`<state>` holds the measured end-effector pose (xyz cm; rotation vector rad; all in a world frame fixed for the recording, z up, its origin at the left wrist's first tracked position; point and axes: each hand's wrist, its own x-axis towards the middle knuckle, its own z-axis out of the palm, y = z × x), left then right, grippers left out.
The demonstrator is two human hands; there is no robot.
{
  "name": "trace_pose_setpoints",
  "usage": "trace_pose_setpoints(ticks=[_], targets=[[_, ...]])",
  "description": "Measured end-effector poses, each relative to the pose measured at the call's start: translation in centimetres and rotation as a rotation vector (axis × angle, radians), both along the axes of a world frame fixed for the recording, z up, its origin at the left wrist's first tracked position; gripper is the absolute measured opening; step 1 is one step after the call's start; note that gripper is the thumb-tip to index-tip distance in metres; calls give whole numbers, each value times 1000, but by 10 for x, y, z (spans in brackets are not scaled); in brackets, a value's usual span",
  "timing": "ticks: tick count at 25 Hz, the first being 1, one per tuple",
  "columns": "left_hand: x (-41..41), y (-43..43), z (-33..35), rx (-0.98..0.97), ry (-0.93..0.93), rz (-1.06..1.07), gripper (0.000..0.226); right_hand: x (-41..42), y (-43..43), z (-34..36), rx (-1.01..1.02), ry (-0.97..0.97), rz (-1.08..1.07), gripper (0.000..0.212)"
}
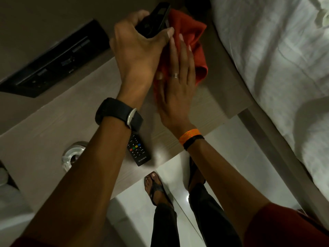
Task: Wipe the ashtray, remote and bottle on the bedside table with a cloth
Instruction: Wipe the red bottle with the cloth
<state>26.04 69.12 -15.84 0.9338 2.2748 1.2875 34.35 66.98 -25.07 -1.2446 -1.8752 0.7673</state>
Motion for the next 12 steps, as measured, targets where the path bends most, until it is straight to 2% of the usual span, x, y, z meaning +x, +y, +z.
trace_pose_setpoints(ticks=[2,4,6,9,12], targets=[[6,-2,5,34,31,-10,51,25,1,-24,-172,-10,25,58],[9,-6,10,60,86,-40,54,51,1,-38,-390,-87,144,61],[8,-8,12,66,102,-59,54,62,9,-40,-459,-104,220,64],[0,-12,11,75,78,-70,54,57,28,-21,-544,112,80,69],[-12,-11,6,66,53,-54,56,58,45,10,-662,326,-121,59]])
